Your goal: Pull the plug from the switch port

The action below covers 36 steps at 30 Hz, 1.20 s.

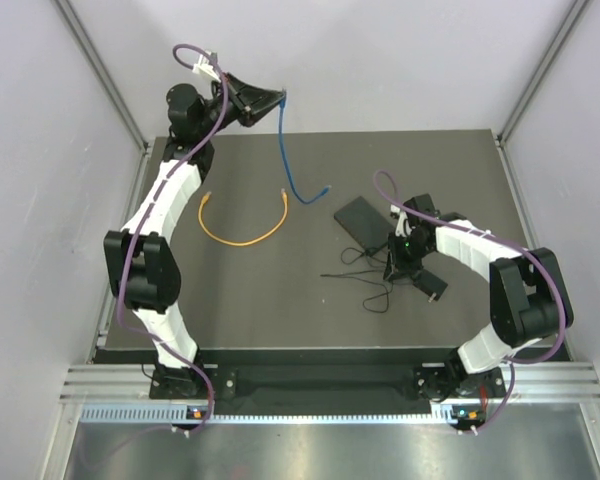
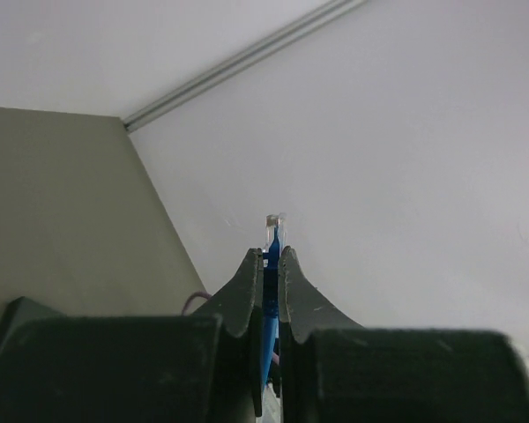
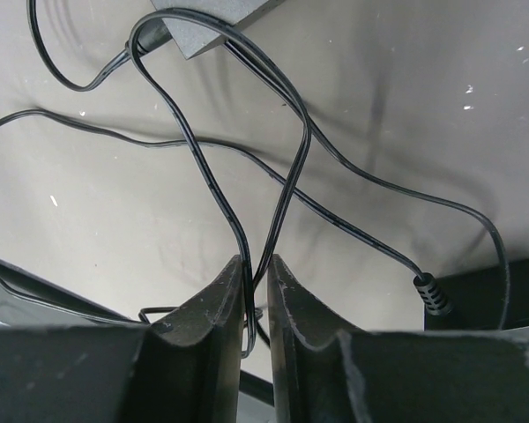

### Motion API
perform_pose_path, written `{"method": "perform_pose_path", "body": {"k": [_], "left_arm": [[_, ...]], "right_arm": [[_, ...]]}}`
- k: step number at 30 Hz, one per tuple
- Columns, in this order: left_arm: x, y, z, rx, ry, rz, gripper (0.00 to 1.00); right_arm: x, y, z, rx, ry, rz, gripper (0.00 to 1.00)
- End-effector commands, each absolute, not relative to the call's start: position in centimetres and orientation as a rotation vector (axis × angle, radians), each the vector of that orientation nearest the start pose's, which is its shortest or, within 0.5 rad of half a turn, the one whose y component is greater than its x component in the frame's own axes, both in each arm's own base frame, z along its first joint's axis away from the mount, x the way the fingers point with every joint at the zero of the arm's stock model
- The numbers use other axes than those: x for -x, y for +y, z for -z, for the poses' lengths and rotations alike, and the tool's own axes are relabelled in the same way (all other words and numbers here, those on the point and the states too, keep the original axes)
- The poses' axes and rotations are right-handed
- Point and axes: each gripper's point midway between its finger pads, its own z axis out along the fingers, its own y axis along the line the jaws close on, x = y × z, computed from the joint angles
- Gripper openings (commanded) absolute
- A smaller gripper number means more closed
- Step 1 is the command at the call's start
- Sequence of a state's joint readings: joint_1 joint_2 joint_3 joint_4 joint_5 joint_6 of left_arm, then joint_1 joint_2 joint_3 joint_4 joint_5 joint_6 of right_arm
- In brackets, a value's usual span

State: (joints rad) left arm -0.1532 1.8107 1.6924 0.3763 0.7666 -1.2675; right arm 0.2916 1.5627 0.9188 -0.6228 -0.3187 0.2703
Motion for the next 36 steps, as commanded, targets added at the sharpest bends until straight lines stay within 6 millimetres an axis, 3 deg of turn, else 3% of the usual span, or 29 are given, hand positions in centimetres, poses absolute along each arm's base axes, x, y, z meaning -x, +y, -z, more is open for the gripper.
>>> {"method": "perform_pose_path", "body": {"k": [1,4,5,8,11,14,15,22,26,36], "left_arm": [[-49.9,-20.9,-41.0,0.194,1.616,1.579,0.00],[-51.1,-19.2,-38.3,0.272,1.691,1.511,0.00],[-51.6,-18.3,-36.4,0.311,1.761,1.429,0.00],[-52.3,-15.9,-33.7,0.335,1.842,1.279,0.00],[-51.7,-13.3,-28.8,0.450,1.999,1.143,0.00],[-50.9,-12.2,-25.8,0.472,2.063,1.073,0.00],[-51.0,-10.6,-24.9,0.517,2.077,1.024,0.00],[-50.1,-6.5,-18.8,0.551,2.268,0.778,0.00],[-50.0,-5.0,-16.7,0.543,2.336,0.680,0.00],[-49.5,-0.5,-14.2,0.617,2.407,0.459,0.00]], "right_arm": [[-26.7,15.4,-5.8,0.156,2.814,-0.602,0.17],[-26.9,15.5,-6.0,0.154,2.806,-0.609,0.18],[-27.0,15.5,-6.0,0.150,2.806,-0.609,0.18],[-26.9,15.5,-5.9,0.150,2.806,-0.609,0.19],[-26.9,15.6,-5.9,0.155,2.805,-0.612,0.20],[-27.0,15.5,-5.9,0.155,2.803,-0.609,0.20],[-27.0,15.6,-6.0,0.158,2.800,-0.612,0.20],[-27.0,15.6,-6.0,0.161,2.802,-0.617,0.21],[-26.9,15.8,-6.0,0.165,2.805,-0.621,0.21],[-26.8,16.4,-6.3,0.206,2.806,-0.636,0.22]]}}
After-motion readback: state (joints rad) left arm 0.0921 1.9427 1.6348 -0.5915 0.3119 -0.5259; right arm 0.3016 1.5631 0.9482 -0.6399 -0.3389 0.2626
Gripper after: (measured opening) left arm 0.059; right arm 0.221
